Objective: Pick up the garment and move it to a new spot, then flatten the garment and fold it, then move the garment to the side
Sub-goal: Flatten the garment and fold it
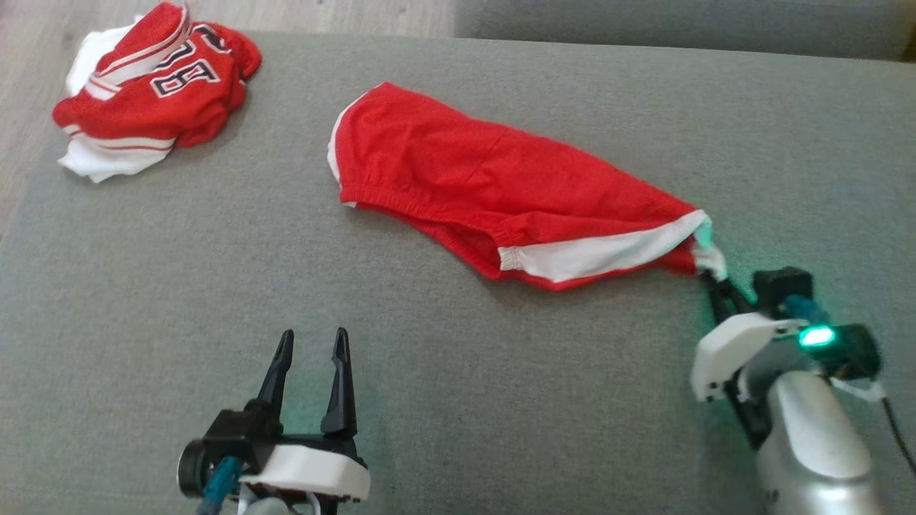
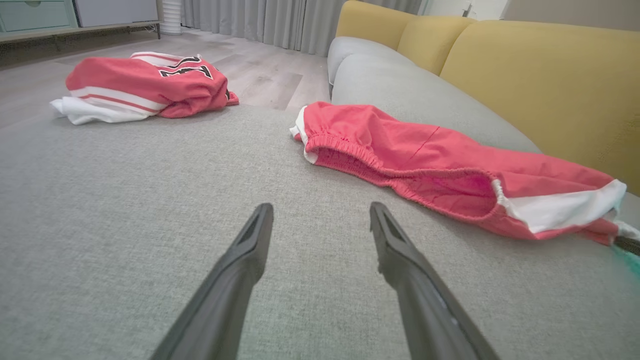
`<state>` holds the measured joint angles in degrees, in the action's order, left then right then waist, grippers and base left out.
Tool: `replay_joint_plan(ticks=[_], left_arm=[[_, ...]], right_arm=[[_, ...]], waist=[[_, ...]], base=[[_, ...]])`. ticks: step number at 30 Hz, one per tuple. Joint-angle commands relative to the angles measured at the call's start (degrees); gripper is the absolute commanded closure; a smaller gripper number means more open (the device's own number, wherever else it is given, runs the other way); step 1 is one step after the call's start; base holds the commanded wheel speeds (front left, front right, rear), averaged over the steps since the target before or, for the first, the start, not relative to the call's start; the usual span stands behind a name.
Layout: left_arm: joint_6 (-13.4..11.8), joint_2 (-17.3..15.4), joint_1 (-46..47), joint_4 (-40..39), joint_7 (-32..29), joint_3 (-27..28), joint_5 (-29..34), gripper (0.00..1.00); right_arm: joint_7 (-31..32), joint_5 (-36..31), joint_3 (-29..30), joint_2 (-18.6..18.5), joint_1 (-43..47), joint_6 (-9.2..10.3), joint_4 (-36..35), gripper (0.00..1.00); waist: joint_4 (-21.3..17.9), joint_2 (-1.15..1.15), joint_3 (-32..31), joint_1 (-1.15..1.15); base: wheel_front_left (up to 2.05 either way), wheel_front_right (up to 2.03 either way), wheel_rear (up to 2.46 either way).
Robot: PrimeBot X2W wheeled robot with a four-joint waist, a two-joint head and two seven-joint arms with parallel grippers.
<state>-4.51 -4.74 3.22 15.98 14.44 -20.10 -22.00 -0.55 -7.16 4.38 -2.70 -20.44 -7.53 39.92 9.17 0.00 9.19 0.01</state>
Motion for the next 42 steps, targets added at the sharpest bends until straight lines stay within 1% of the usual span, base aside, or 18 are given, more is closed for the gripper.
replay_joint_plan(ticks=[1,5,10,12,13,15,18,25,31,33,38,39,42], left_arm=[[0.1,0.1,1.1,-1.5,0.6,2.3,0.7,0.0],[0.4,0.4,0.8,-1.5,0.6,2.6,1.0,0.0],[0.9,0.7,0.6,-1.3,0.6,2.8,1.3,0.0],[1.1,0.8,0.6,-1.2,0.6,2.9,1.4,0.0],[1.2,0.9,0.6,-1.1,0.6,3.0,1.5,0.0],[1.4,0.9,0.6,-0.9,0.6,2.9,1.6,0.0],[1.6,1.0,0.4,-0.6,0.6,3.1,1.9,0.0],[1.9,1.1,-0.4,-0.6,0.6,3.4,2.6,0.0],[2.4,1.2,-1.1,-1.4,0.6,3.4,2.9,0.0],[2.5,1.2,-1.4,-1.3,0.6,3.2,2.9,0.0],[2.2,1.2,-2.4,-1.0,0.4,2.7,2.7,0.0],[2.1,1.1,-2.6,-1.1,0.3,2.7,2.6,0.0],[1.7,1.0,-3.0,-0.9,0.1,3.0,2.1,0.0]], right_arm=[[-0.3,-1.4,-0.3,-0.2,-1.3,0.04,-2.3,1.0],[0.4,-9.4,5.6,-0.5,-0.9,0.04,-6.9,1.0],[0.7,-15.9,8.7,-3.1,-0.4,0.04,-10.5,1.0],[0.5,-17.6,9.7,-4.0,-0.4,0.04,-10.6,0.78],[0.2,-18.2,10.4,-4.4,-0.4,0.04,-10.5,0.59],[-0.8,-19.5,11.6,-5.2,-0.7,0.04,-10.2,0.0],[-2.6,-20.0,13.5,-4.7,-1.1,0.04,-9.5,0.0],[-6.1,-19.4,15.6,-2.1,0.8,0.04,-9.3,0.0],[-9.6,-16.0,15.6,-0.4,4.2,0.04,-11.9,0.0],[-10.4,-13.2,14.2,-0.2,5.5,0.04,-12.4,0.0],[-11.5,-4.5,7.9,-0.2,9.7,0.04,-14.0,0.0],[-11.7,-1.5,5.7,-0.2,11.5,0.04,-15.1,0.0],[-11.5,2.4,2.9,-0.2,14.2,0.04,-16.8,0.0]], waist=[[-0.4,0.0,-0.3,-0.01],[-1.0,0.0,-0.8,-0.01],[-1.2,0.0,-1.0,-0.01],[-1.1,0.0,-1.1,-0.01],[-1.1,0.0,-1.1,-0.01],[-1.0,0.0,-1.1,-0.01],[-1.0,0.0,-1.4,-0.01],[-1.9,0.0,-3.7,-0.01],[-3.4,0.0,-6.8,-0.01],[-3.9,0.0,-8.0,-0.01],[-5.0,0.0,-10.2,-0.01],[-5.2,0.0,-10.6,-0.01],[-5.4,0.0,-11.0,-0.01]], base=[[0.0,0.0,0.0],[0.0,0.0,0.0],[0.0,0.0,0.0],[0.0,0.0,0.0],[0.0,0.0,0.0],[0.0,0.0,0.0],[0.0,0.0,0.0],[0.0,0.0,0.0],[0.0,0.0,0.0],[0.0,0.0,0.0],[0.0,0.0,0.0],[0.0,0.0,0.0],[0.0,0.0,0.0]])
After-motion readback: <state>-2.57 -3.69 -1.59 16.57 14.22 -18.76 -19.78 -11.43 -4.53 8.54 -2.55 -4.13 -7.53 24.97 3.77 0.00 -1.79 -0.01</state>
